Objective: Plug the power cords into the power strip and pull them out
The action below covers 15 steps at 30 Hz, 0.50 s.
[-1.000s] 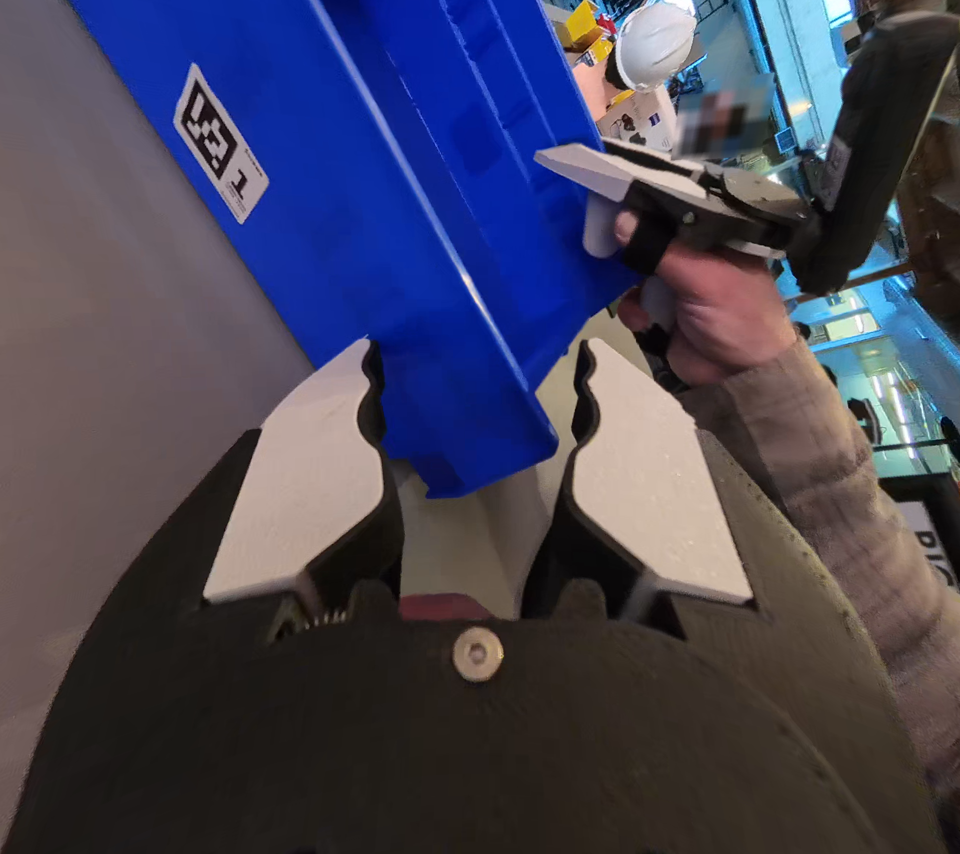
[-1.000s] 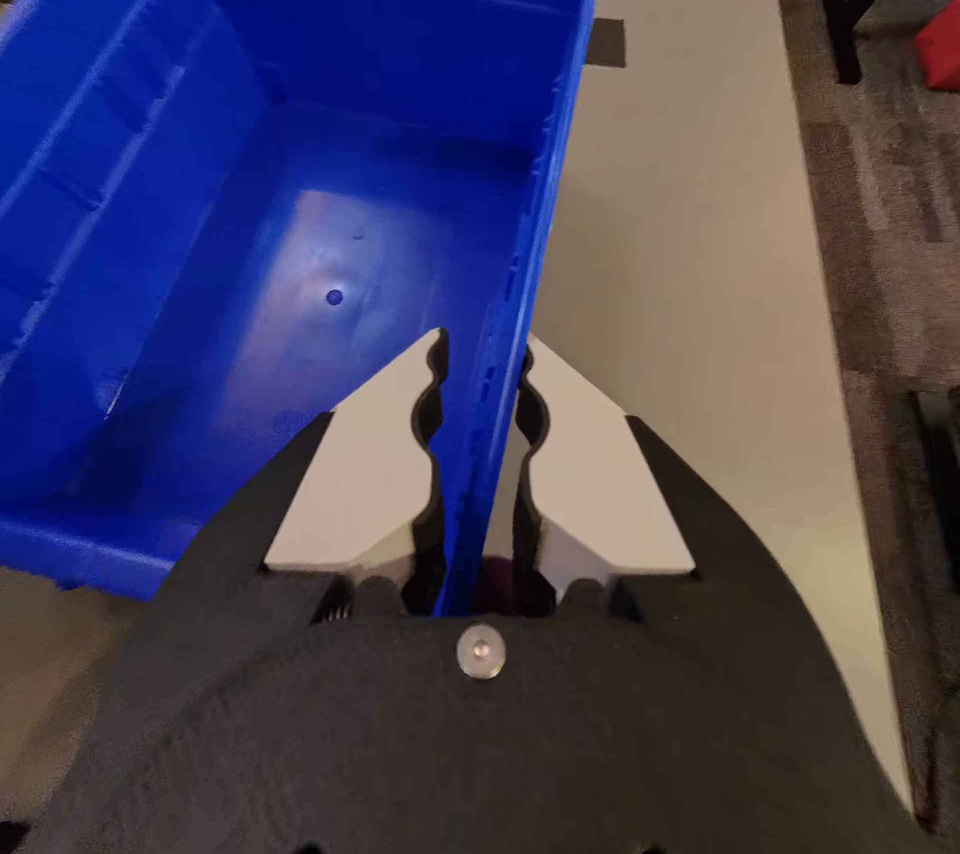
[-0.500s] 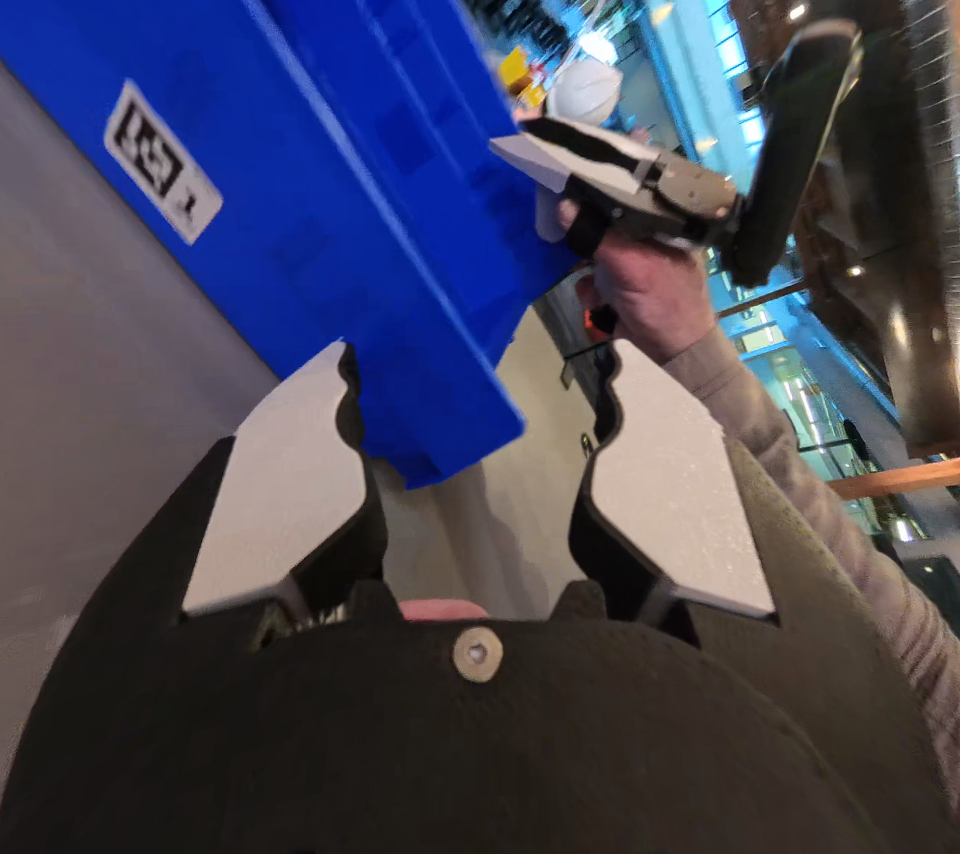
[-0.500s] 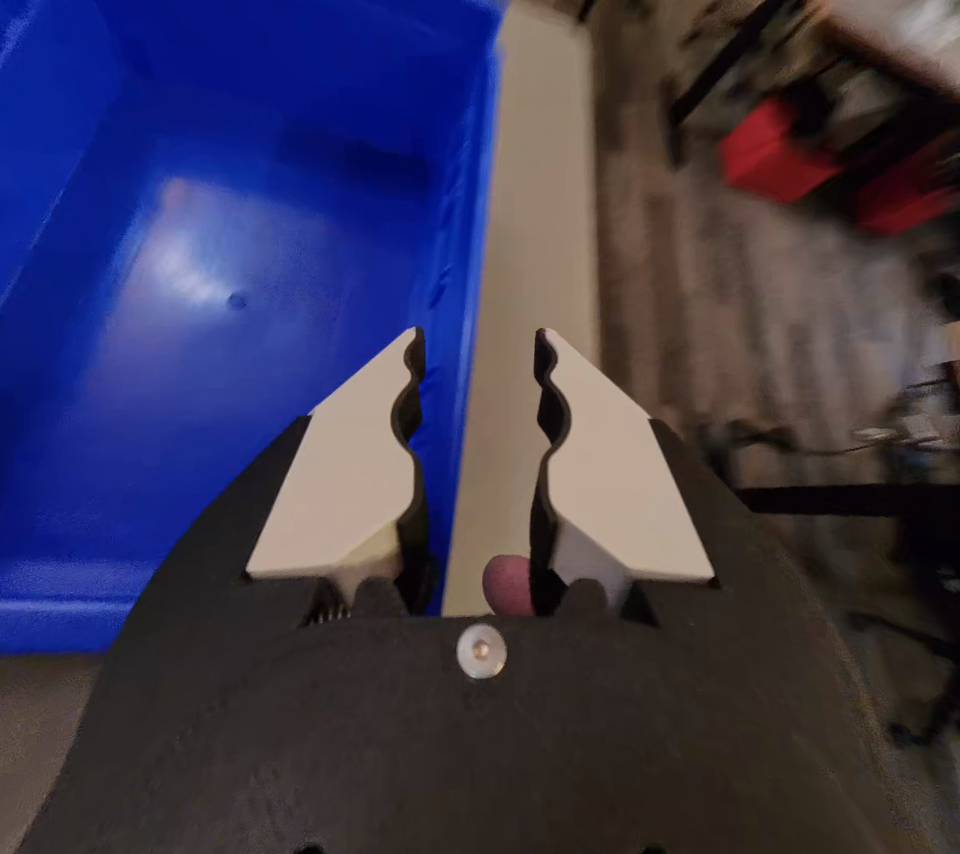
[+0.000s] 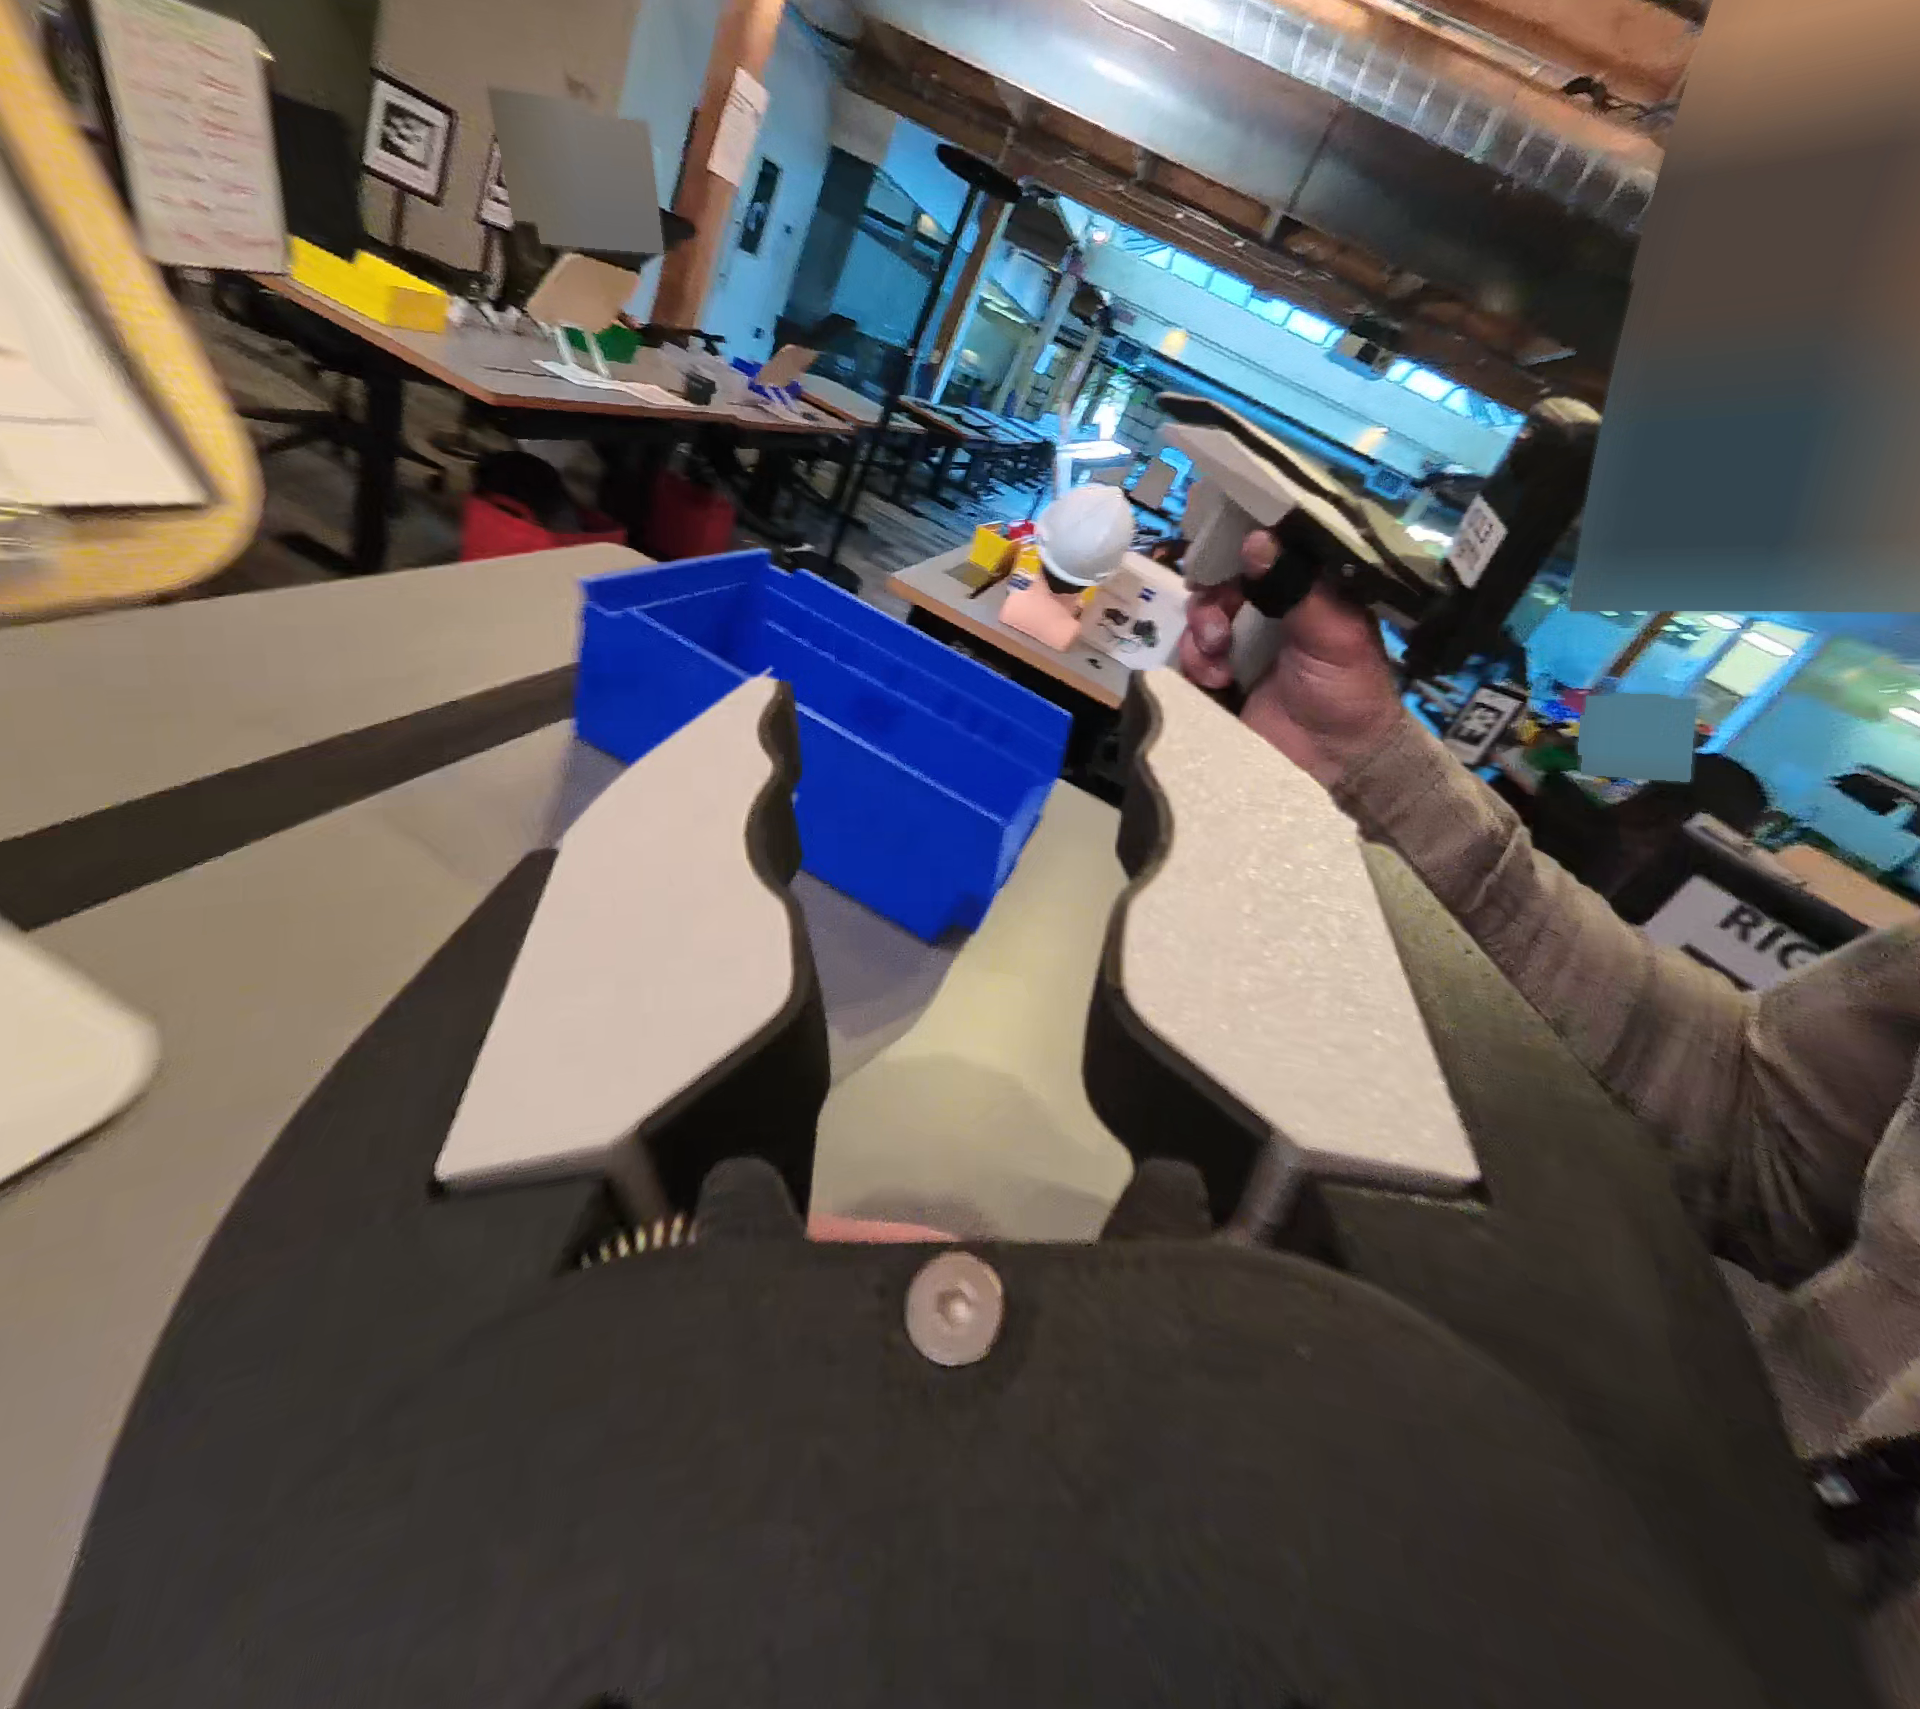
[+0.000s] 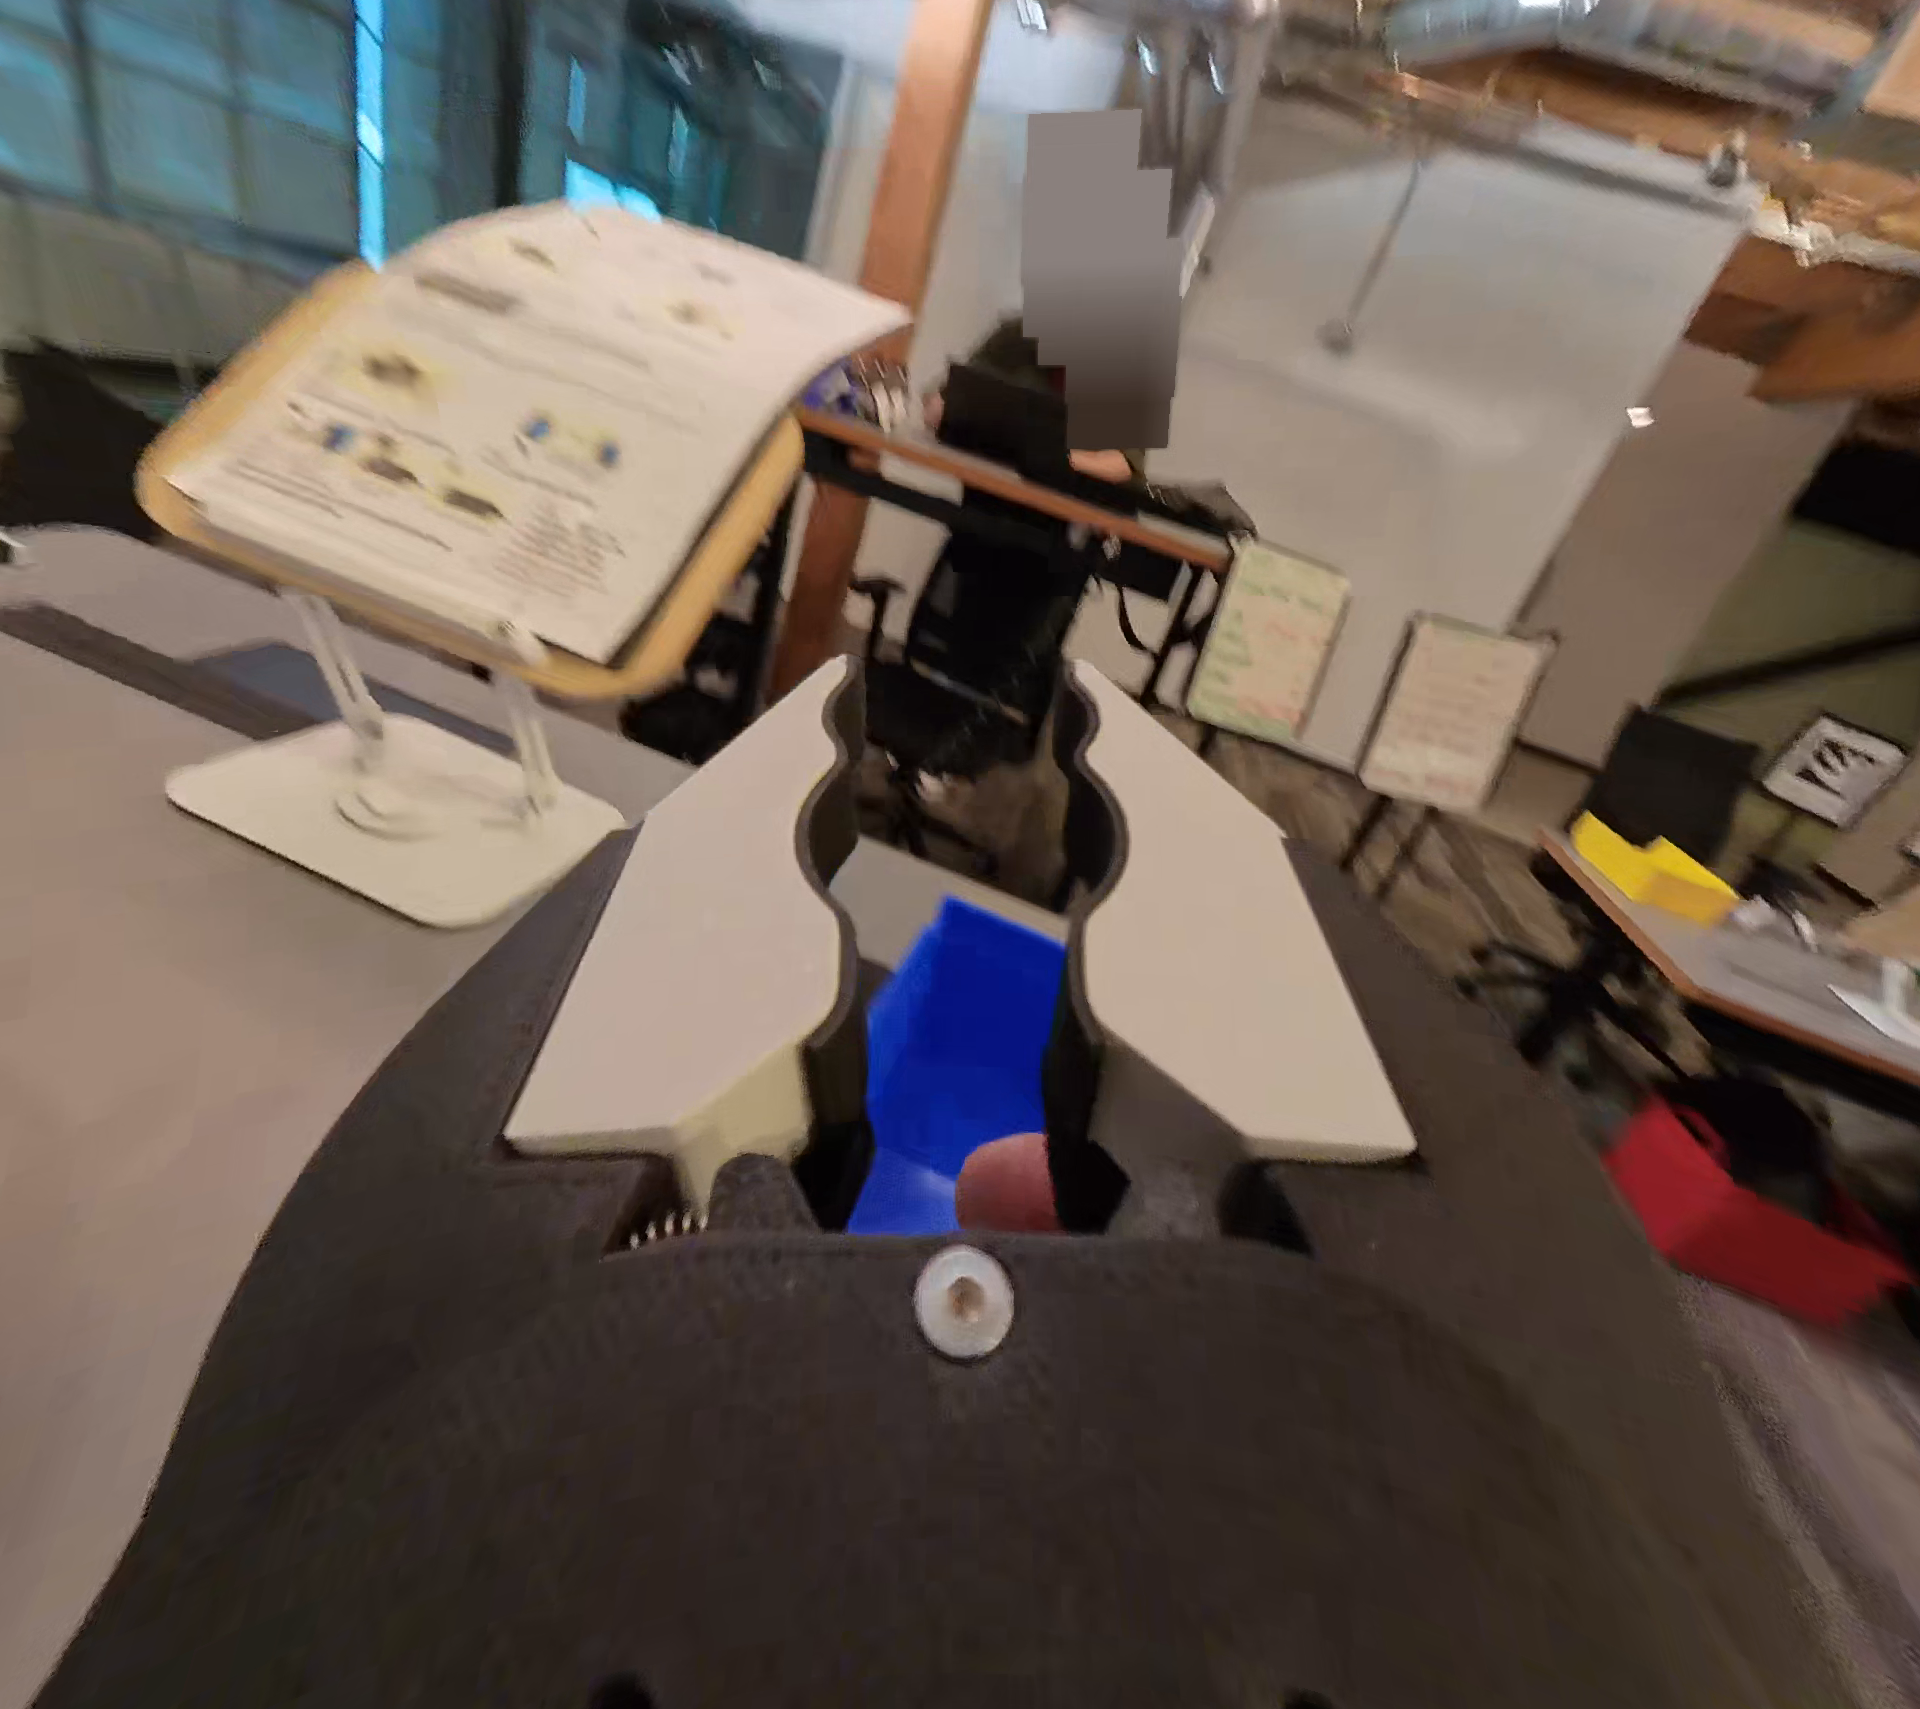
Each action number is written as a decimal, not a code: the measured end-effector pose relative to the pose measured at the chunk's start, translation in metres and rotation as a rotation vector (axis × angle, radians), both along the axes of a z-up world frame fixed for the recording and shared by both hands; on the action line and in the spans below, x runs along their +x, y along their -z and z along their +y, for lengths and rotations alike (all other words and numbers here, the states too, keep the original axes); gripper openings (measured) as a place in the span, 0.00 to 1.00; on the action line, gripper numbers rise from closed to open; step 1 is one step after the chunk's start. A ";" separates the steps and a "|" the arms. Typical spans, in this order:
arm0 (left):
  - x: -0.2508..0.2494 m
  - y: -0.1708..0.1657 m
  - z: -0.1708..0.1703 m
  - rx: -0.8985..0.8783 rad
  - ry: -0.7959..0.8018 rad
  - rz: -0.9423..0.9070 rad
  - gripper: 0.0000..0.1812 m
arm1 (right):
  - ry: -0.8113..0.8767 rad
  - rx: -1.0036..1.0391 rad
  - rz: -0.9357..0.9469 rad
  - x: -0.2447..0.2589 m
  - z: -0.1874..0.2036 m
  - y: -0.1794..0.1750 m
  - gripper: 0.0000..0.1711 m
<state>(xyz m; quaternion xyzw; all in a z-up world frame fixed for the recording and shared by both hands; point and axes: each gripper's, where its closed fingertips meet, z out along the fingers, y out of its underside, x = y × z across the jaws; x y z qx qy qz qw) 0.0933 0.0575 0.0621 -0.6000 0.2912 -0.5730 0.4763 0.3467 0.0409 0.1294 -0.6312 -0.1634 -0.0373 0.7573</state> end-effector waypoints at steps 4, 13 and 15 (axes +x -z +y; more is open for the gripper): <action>-0.068 0.002 0.013 0.040 -0.138 0.113 0.39 | -0.157 0.114 0.025 -0.048 0.004 0.004 0.17; -0.166 0.046 -0.007 -0.071 -0.363 0.295 0.46 | -0.352 0.220 0.109 -0.095 0.019 0.026 0.19; -0.176 0.052 -0.006 -0.078 -0.402 0.319 0.48 | -0.388 0.224 0.100 -0.105 0.018 0.033 0.19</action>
